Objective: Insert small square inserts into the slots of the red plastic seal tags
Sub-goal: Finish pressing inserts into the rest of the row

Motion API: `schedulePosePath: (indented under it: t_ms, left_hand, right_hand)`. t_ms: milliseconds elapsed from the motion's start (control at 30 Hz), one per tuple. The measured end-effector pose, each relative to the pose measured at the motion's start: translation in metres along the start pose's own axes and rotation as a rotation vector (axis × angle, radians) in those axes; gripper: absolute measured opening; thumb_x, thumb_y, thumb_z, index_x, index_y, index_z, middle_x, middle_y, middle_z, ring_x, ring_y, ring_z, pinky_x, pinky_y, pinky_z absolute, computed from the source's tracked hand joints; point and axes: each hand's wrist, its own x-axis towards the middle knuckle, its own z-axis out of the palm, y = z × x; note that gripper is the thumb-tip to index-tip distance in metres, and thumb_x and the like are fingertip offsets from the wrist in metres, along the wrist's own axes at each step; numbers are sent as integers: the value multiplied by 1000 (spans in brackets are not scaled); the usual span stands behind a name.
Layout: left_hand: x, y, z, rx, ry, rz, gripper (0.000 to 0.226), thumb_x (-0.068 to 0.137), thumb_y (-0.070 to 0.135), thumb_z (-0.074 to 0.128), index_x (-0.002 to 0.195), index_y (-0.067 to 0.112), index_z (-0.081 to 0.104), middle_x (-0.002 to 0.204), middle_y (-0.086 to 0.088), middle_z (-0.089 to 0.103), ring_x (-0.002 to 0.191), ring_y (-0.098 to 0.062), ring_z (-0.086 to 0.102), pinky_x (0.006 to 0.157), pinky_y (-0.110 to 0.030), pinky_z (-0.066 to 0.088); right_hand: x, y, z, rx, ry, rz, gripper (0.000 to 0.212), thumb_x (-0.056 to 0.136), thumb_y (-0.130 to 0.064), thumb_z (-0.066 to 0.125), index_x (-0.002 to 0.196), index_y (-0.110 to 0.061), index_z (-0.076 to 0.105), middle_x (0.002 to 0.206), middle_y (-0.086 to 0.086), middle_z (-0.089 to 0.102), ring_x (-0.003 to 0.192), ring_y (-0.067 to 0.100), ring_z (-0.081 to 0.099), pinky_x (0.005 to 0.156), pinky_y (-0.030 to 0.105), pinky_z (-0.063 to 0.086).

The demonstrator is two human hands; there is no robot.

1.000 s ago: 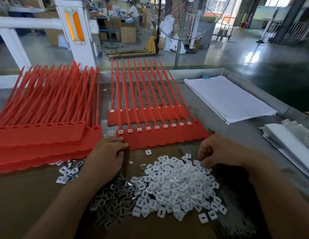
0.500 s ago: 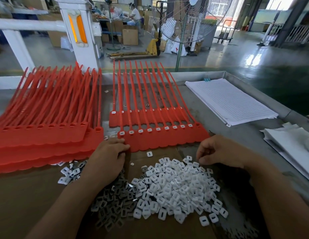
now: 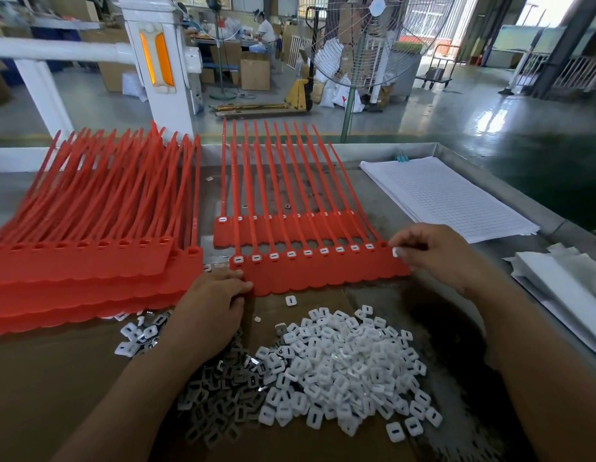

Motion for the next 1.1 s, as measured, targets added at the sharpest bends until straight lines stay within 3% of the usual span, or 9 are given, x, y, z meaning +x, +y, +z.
schedulePosePath:
  t_ms: [100,267,367,500,700,833,1100]
  left_hand:
    - [0,0,0,7,-3,1,33,89,9,50,120,17,60,134,4,48,126,-12,36,105,-23,23]
    - [0,0,0,-1,-5,-9,33,89,9,50,119,17,60,134,4,48,127,-13,36,106,-24,23]
    - [-1,0,0,-7,-4,-9,33,88,8,51,118,17,61,133,3,49,126,-13,37,106,-24,23]
    - [-1,0,-1,-9,4,-1,32,88,8,51,118,16,61,132,3,50,126,-12,37,104,-22,23]
    - [0,1,-1,-7,4,2,33,88,7,51,118,16,61,133,3,49,126,-12,37,104,-20,22]
    - [-1,1,-2,-5,-5,1,33,89,8,50,119,16,60,134,3,48,126,-13,36,104,-21,22]
    - [-1,1,-1,3,-2,-12,33,89,9,50,119,18,60,134,4,48,127,-13,36,103,-20,21]
  right_hand:
    - [16,10,-1,25,111,48,16,80,3,64,75,-12,65,64,-1,59,60,15,52,60,25,44]
    - [39,26,3,-5,152,126,14,83,-4,64,79,-18,66,79,-1,62,77,15,55,76,34,46]
    - [47,32,11,-9,144,162,9,84,-6,63,89,-11,68,69,-6,58,63,9,51,66,26,44]
    - [50,36,20,-7,111,194,10,85,-6,62,91,-12,68,71,-2,59,60,5,48,53,12,37]
    - [53,35,20,-26,75,215,13,85,-7,62,94,-12,69,84,4,62,74,12,52,57,13,37]
    - [53,36,21,-4,67,232,11,84,-7,63,90,-14,69,82,2,62,66,6,51,57,14,37]
    - [54,36,18,56,96,254,15,77,-4,70,83,-18,71,79,2,65,69,8,56,64,18,41]
